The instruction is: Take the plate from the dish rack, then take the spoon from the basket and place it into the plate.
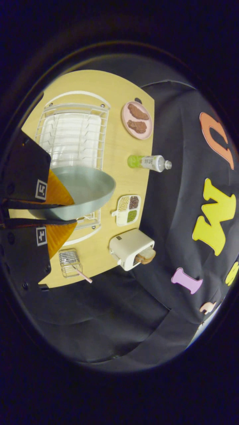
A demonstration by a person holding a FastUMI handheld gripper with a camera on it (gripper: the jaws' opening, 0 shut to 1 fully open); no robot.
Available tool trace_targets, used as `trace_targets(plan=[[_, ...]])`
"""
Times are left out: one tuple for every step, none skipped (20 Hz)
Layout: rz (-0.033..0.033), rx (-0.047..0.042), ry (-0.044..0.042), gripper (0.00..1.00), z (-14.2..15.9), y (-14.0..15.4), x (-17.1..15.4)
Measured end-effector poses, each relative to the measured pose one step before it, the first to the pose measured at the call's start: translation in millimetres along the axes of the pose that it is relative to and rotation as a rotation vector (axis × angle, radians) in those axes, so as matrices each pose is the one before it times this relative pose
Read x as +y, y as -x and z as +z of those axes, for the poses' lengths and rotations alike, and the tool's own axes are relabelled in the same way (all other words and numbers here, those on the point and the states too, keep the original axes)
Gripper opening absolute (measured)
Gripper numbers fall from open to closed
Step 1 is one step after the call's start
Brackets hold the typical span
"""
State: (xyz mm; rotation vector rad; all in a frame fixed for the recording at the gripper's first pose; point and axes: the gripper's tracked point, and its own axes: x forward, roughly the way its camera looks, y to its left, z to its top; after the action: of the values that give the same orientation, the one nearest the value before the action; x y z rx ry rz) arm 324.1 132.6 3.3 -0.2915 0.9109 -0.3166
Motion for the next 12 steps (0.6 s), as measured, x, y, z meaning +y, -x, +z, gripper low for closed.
trace_targets(plan=[[0.01806, -0.01137, 0.00276, 0.16, -2.25, 6.32, -1.68], [0.0328, -0.01095, -0.0028, 0.16, -2.94, 6.99, -0.06], [0.0391, -0.01058, -0.00966, 0.16, -4.01, 6.79, 0.2], [0.0418, -0.01394, -0.01339, 0.16, -5.22, 7.59, -0.33], [0.04816, -0.01093, -0.01101, 0.16, -6.88, 6.48, 0.16], [0.05186, -0.00718, -0.00792, 0.16, -9.21, 7.02, 1.26], [0.05297, 0.00013, -0.0081, 0.16, -11.58, 5.0, 1.76], [0.05385, 0.0, -0.01078, 0.16, -12.8, 5.0, 2.33], [0.05048, -0.00803, -0.00129, 0.16, -12.21, 4.75, 0.49], [0.0426, -0.01323, -0.00617, 0.16, -12.15, 3.51, -1.17], [0.03388, -0.01228, -0.01409, 0.16, -14.27, 2.54, -3.34], [0.02863, -0.00821, -0.01777, 0.16, -15.78, 0.51, -3.43]])
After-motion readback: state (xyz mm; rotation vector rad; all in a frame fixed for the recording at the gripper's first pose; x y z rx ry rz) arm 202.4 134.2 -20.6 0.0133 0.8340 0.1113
